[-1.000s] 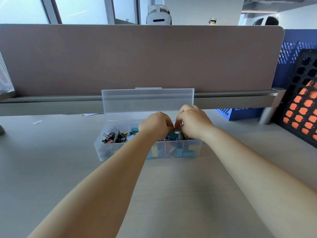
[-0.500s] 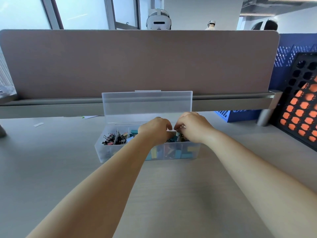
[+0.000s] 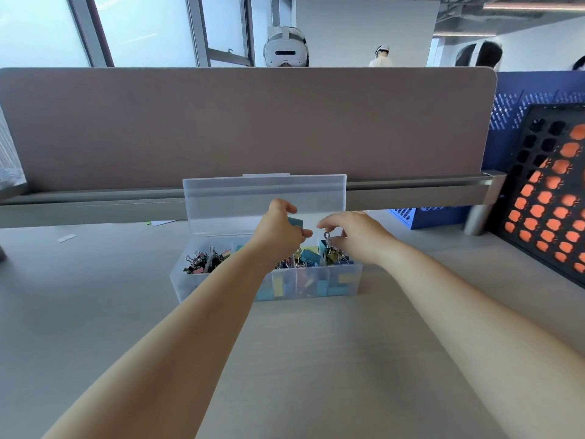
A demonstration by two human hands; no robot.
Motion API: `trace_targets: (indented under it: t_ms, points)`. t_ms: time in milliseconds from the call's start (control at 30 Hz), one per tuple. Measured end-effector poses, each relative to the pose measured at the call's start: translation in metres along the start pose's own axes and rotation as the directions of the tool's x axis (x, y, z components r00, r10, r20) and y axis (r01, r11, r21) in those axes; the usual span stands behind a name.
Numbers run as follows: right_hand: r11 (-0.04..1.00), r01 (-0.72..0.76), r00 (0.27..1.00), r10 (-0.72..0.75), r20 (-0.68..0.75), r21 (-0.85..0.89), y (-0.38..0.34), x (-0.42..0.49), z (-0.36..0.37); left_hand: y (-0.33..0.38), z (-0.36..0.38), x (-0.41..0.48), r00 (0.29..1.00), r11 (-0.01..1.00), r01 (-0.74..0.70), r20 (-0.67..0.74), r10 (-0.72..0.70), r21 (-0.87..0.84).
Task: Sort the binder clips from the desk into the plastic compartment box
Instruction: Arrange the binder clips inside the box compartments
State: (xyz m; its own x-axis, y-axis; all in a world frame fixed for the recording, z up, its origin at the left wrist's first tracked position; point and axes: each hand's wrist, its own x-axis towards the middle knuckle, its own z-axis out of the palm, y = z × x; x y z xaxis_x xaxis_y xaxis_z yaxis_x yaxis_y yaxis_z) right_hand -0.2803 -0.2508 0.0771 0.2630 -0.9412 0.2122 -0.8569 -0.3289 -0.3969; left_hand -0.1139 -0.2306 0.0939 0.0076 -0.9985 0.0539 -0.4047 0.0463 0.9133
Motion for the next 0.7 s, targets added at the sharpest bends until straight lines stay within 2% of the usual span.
trace_targets:
  t_ms: [133,333,433,600,700]
  points:
    - [0.997,0.035,0.999,-0.034,0.009,-0.062,-0.002,0.001,0.000,-0.002,0.000,-0.004,0.999,0.998,-0.033,-0.020,0.032,-0.051]
    - [0.996,-0.015,1.000,0.016,-0.006,0.082,0.000,0.000,-0.009,-0.002,0.003,0.000,0.991,0.994,-0.106,-0.085,0.107,0.016]
    - [0.996,-0.026,1.000,0.027,-0.010,0.090,0.003,0.002,-0.012,0.000,0.009,0.004,0.985,0.993,-0.111,-0.128,0.115,0.042]
    - [1.000,-0.014,0.999,0.015,0.030,-0.028,0.000,0.005,-0.017,0.000,0.023,0.008,0.979,0.972,-0.135,-0.123,0.160,0.192]
    - [0.999,-0.025,0.999,0.026,0.035,-0.028,0.002,0.005,-0.018,0.000,0.033,0.011,0.975,0.951,-0.163,-0.103,0.195,0.262]
